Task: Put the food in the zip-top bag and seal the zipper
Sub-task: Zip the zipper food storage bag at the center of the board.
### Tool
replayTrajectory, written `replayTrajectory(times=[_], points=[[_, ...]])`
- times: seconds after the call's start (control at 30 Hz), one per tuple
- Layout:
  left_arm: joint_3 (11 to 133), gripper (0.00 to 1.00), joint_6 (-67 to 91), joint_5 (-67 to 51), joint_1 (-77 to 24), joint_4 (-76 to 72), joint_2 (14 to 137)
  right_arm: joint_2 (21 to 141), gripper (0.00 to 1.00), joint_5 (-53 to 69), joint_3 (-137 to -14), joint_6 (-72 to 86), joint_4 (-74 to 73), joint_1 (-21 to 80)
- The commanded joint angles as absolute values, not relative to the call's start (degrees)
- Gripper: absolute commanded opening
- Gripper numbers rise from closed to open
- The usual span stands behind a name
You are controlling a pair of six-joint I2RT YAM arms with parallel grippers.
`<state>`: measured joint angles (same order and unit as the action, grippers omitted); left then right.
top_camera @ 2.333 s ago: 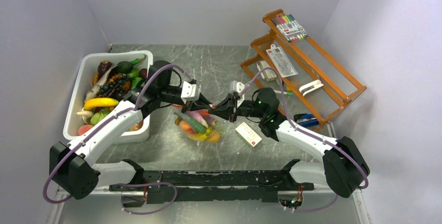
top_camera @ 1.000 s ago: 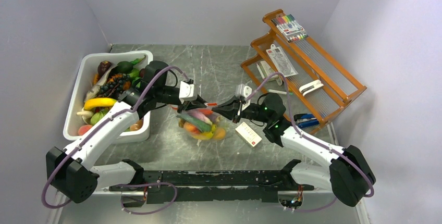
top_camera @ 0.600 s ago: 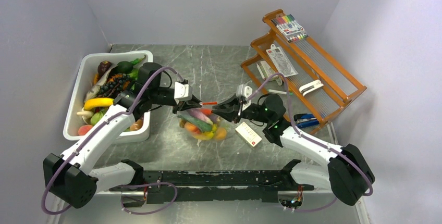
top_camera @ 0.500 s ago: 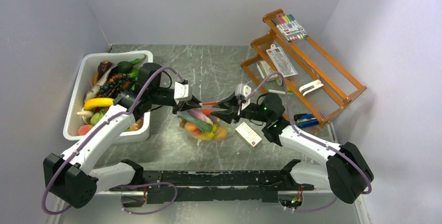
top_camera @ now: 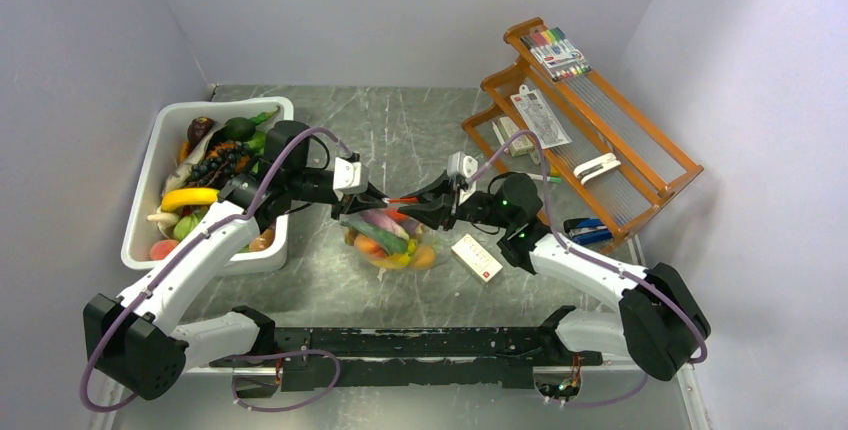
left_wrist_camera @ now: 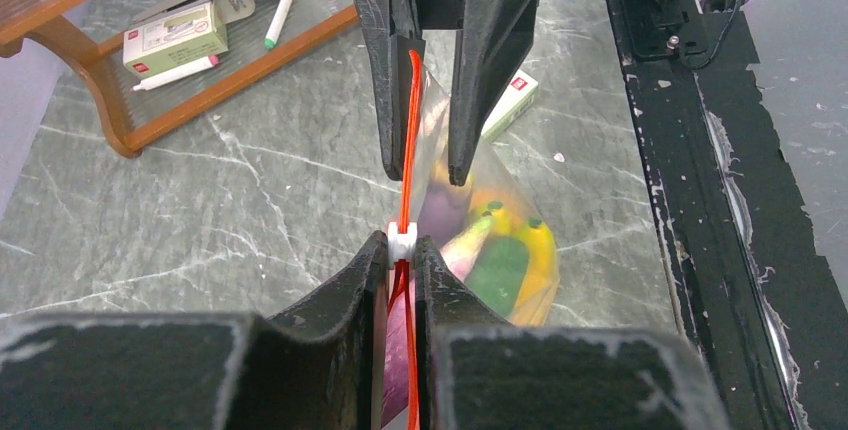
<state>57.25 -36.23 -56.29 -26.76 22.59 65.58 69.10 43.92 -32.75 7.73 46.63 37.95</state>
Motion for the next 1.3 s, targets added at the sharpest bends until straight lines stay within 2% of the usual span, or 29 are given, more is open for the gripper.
replayTrajectory(times=[0.0,0.2,0.27,0.33,0.37,1.27], points=[[57.5,0.07,-36.1,-58.7,-26.4,20.7,65.4,69.6,0.23,43.0,-34.2,8.9,50.5,38.2],[57.0,0.07,-36.0,-58.7,-26.4,20.3,65.4,70.5,0.21,41.9,-34.5,9.8,51.7,38.4],[57.0,0.07,-36.0,-58.6,-26.4,20.3,65.4,70.8,0.14,41.4,-34.5,10.2,52.1,38.4],[57.1,0.07,-36.2,-58.6,-26.4,20.4,65.3,70.7,0.01,41.1,-34.1,10.3,53.1,38.4],[57.2,0.07,-36.3,-58.4,-26.4,20.7,65.3,70.4,0.0,40.7,-33.7,10.4,53.8,38.4],[60.1,0.07,-37.5,-50.7,-26.1,28.5,61.0,60.9,0.0,26.8,-28.7,6.9,53.5,36.9]])
